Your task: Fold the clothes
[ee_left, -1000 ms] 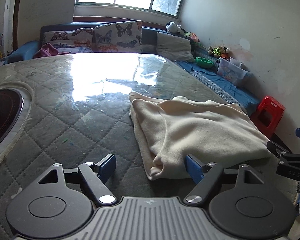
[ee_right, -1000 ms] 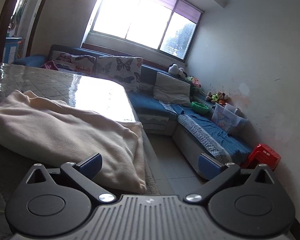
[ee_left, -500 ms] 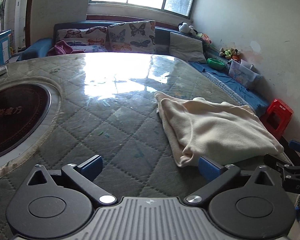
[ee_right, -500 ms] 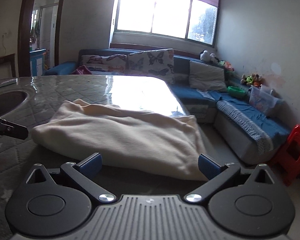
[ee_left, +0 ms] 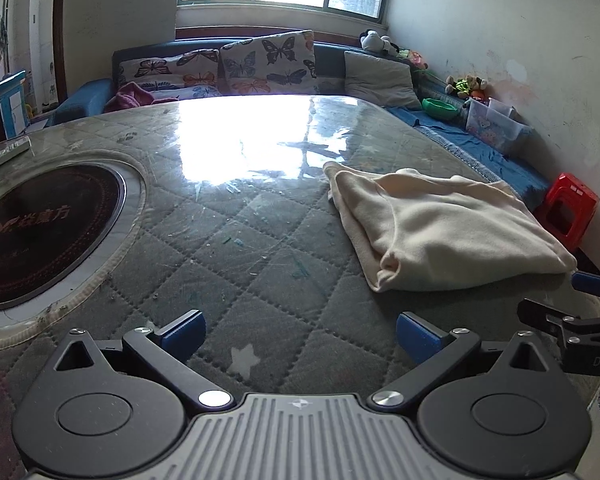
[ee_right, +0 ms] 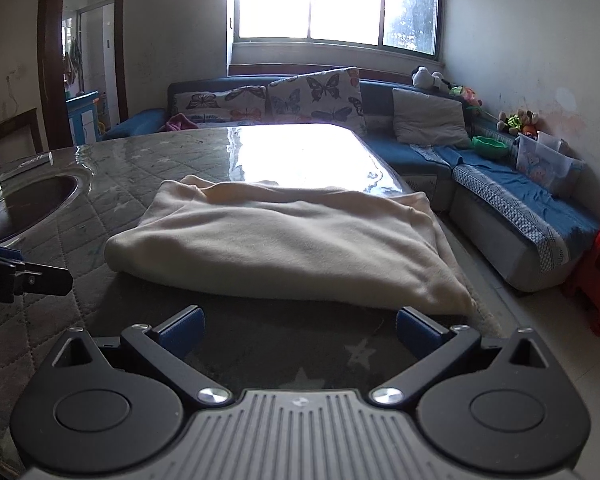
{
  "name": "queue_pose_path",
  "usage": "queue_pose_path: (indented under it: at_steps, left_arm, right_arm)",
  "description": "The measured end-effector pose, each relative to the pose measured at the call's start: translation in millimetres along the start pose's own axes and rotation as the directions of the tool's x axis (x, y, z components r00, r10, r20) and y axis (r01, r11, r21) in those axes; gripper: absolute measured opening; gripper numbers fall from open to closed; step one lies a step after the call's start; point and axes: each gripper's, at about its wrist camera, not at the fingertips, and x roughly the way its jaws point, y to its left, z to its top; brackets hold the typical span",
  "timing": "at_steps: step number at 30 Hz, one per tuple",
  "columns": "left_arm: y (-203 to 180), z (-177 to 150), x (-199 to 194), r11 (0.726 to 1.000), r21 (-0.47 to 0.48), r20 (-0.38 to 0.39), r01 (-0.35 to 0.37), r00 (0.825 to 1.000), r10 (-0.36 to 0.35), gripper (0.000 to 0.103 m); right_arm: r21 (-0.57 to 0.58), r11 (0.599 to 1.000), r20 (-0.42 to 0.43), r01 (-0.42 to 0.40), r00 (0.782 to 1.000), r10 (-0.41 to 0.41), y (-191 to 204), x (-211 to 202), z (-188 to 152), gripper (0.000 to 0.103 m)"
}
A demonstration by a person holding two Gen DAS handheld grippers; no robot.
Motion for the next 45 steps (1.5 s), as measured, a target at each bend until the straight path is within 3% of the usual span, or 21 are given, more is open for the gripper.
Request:
queue_pose_path:
  at_steps: [21, 45]
  left_arm:
    - [-32, -13, 1, 0.998, 0.069, -0.08, 0.004, 0.997, 0.002, 0.103]
    - [-53, -19, -16, 0.992, 0.128, -0.06, 0.0, 0.998, 0.008, 0.103]
  right_arm:
    - [0.082, 0.996, -0.099, 0.035, 0.995, -0.027, -4, -1, -16, 0.103]
    - [0.095, 0.995, -0.095, 0.022, 0.995, -0.013, -3, -17, -24, 0.103]
